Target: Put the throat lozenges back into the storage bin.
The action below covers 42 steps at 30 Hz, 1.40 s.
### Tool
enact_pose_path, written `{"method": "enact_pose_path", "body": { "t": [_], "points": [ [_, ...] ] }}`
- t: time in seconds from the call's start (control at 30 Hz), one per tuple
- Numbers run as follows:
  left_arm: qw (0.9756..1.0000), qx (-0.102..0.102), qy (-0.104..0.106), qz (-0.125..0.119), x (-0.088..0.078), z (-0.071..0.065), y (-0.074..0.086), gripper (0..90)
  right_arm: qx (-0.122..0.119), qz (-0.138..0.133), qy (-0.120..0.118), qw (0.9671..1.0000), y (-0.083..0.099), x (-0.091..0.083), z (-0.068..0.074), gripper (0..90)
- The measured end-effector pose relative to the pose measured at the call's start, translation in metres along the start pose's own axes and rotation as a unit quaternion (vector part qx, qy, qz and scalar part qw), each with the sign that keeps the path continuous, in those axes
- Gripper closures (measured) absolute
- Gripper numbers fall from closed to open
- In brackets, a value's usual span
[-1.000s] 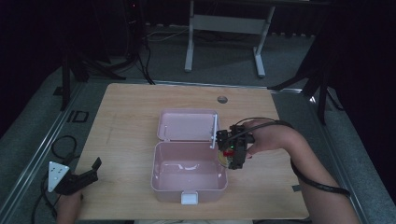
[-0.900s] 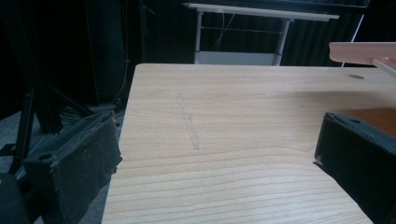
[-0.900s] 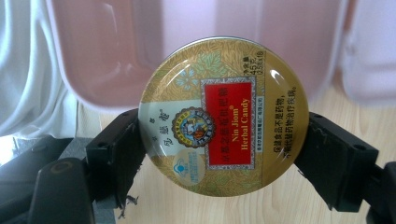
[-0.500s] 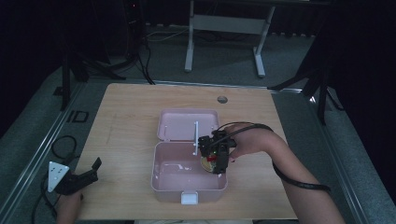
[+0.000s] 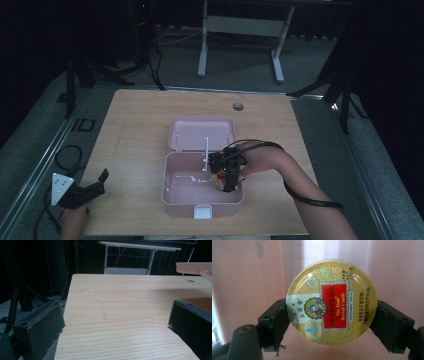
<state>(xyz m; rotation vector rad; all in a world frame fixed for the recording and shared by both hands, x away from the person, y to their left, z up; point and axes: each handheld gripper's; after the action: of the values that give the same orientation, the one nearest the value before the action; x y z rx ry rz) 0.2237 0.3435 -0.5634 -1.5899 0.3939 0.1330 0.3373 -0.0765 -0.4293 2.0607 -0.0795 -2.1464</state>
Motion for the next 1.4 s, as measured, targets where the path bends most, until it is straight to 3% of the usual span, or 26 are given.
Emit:
{"method": "enact_pose_path", "body": {
  "t": [0.37, 0.57, 0.73, 0.9, 1.13, 1.27, 1.4],
  "points": [
    [1.0, 0.001, 0.0, 0.001, 0.0, 0.0, 0.0, 0.4, -0.011, -0.016, -0.005, 0.9998, -0.009, 0.023, 0.001, 20.0],
    [1.0, 0.001, 0.001, 0.0, 0.0, 0.0, 0.0, 0.4, -0.022, 0.016, -0.014, 0.9995, -0.014, 0.037, 0.002, 19.9],
    [1.0, 0.0, 0.001, 0.0, 0.0, 0.0, 0.0, 0.4, -0.015, 0.023, -0.022, 0.9994, -0.015, 0.037, 0.002, 16.5],
    [1.0, 0.001, 0.0, 0.0, 0.0, 0.0, 0.0, 0.4, -0.013, 0.016, -0.014, 0.9997, -0.014, 0.03, 0.002, 14.1],
    [1.0, 0.002, 0.0, 0.0, 0.0, 0.0, 0.0, 0.4, -0.012, -0.045, 0.002, 0.9989, 0.001, 0.0, 0.007, 13.5],
    [1.0, 0.002, 0.0, 0.0, 0.0, 0.0, 0.0, 0.4, 0.0, -0.084, 0.016, 0.9964, 0.019, -0.02, 0.006, 13.5],
    [1.0, 0.003, 0.0, 0.0, 0.0, 0.0, 0.0, 0.5, 0.02, -0.125, 0.029, 0.9915, 0.044, -0.036, 0.007, 13.3]
  ]
}}
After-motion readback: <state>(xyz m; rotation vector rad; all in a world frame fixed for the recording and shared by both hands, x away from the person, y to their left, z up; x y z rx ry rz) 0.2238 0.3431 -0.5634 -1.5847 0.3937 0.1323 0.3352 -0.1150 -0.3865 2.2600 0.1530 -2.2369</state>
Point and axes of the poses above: each handheld gripper's, and its own axes: x roughly forward along the jaws, y roughly out of its underside, z roughly to its left, and after that the axes turned 9 degrees about z, right-handed
